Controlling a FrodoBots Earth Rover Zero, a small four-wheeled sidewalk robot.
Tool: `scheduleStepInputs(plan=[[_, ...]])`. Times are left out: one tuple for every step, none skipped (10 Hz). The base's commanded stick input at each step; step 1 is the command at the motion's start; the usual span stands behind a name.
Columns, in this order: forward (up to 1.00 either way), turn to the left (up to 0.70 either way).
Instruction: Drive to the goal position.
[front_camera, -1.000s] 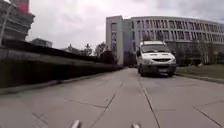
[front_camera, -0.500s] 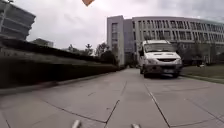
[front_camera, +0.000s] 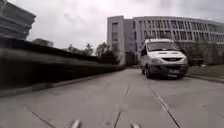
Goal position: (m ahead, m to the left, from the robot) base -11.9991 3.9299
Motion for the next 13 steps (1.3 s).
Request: scheduleStepInputs(plan=[[0.85,-0.33],[0.85,-0.33],[0.85,-0.30],[0.85,-0.22],[0.85,-0.14],[0.85,-0.06],[0.85,0.00],[0.85,0.00],[0.85,0.00],[0.85,0.00],[0.85,0.00],[0.85,0.00],[0.85,0.00]])
